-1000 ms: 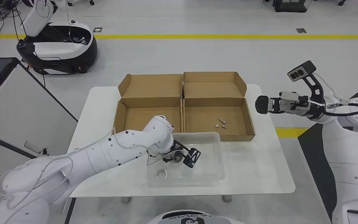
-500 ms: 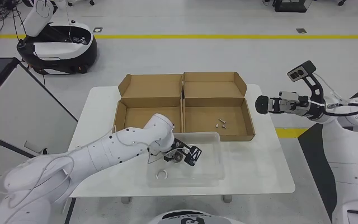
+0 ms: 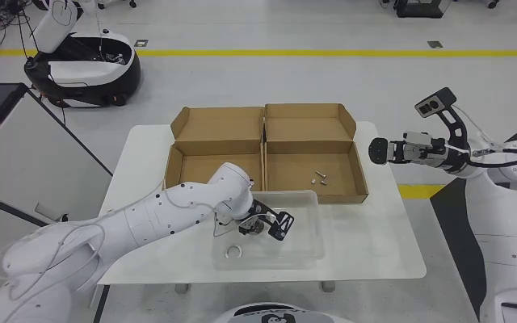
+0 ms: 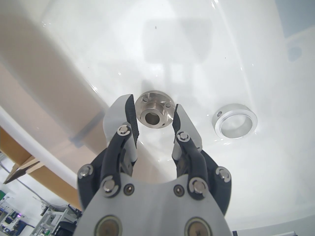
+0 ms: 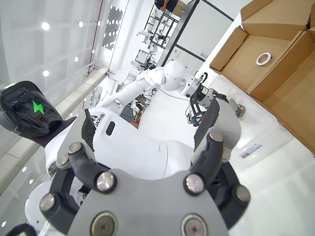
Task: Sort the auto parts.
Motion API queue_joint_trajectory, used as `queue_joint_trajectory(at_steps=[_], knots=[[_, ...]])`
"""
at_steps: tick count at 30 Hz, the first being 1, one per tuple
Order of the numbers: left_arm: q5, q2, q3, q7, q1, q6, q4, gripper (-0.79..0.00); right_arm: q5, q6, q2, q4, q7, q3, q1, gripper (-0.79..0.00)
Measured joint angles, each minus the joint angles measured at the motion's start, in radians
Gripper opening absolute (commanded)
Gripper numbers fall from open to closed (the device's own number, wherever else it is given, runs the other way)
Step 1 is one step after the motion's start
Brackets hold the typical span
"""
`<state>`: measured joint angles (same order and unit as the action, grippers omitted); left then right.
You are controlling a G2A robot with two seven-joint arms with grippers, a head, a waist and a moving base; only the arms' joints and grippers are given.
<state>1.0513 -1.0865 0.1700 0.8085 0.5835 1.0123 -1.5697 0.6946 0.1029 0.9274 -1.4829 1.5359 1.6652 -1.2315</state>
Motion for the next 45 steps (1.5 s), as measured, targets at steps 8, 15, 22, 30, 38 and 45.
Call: queue_joint_trajectory(at_steps=[8,15,22,30,38,45], knots=[[0.0,0.0,0.0,0.0,0.0,0.0,0.0,-0.391,0.0,0.0,0.0,0.0,0.0,0.0,0.0,0.0],[0.0,0.0,0.0,0.0,0.0,0.0,0.0,-0.022,0.0,0.0,0.0,0.0,0.0,0.0,0.0,0.0],[0.036,0.007,0.0,0.0,-0.021,0.0,-0.034,0.0,0.0,0.0,0.0,0.0,0.0,0.0,0.0,0.0],[0.06,0.007,0.001,-0.021,-0.004,-0.004,-0.029,0.0,0.0,0.0,0.0,0.0,0.0,0.0,0.0,0.0],[0.037,-0.005,0.0,0.0,-0.003,0.0,-0.003,-0.015,0.0,0.0,0.0,0.0,0.0,0.0,0.0,0.0],[0.047,-0.025,0.0,-0.001,0.005,0.0,0.031,-0.406,0.0,0.0,0.0,0.0,0.0,0.0,0.0,0.0]])
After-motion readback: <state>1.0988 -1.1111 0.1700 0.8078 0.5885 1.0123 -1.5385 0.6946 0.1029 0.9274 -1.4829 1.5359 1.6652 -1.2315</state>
